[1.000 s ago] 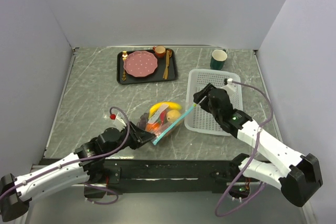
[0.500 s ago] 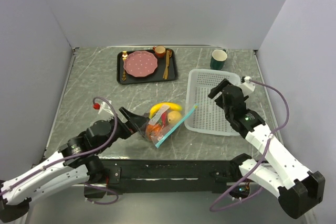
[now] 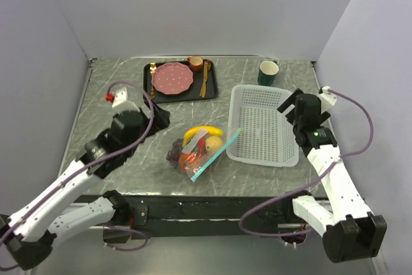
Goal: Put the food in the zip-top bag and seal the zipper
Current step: Reset both arms
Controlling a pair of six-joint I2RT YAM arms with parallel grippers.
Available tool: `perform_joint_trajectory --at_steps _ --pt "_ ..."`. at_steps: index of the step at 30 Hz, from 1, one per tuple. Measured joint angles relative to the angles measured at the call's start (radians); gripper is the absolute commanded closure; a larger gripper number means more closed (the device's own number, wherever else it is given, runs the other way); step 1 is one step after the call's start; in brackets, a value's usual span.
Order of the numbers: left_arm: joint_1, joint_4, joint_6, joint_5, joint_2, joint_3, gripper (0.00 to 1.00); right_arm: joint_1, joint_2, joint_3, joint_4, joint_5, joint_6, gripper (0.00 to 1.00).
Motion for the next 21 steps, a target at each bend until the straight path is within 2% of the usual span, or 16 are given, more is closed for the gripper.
perform_joint_trajectory --at_steps 2,9,13,17,21 --pt "0.131 0.019 0.067 0.043 0.064 0.027 0.01 -0.039 0.033 0.015 0.001 -0.024 -0.040 0.00" --pt "0.449 0.098 0.233 0.257 0.237 0.064 0.01 -0.053 0.152 0.030 0.038 -0.052 -0.185 0.00" --pt "0.515 0.140 0.258 0.328 0.311 0.082 0.01 -0.053 0.155 0.005 0.095 -0.129 -0.238 0.00" --pt "0.517 0.182 0.256 0.356 0.319 0.082 0.00 -0.053 0.165 -0.017 0.153 -0.240 -0.248 0.00" --pt "0.517 0.236 0.254 0.365 0.317 0.070 0.00 -0.053 0.223 -0.032 0.194 -0.284 -0.256 0.00"
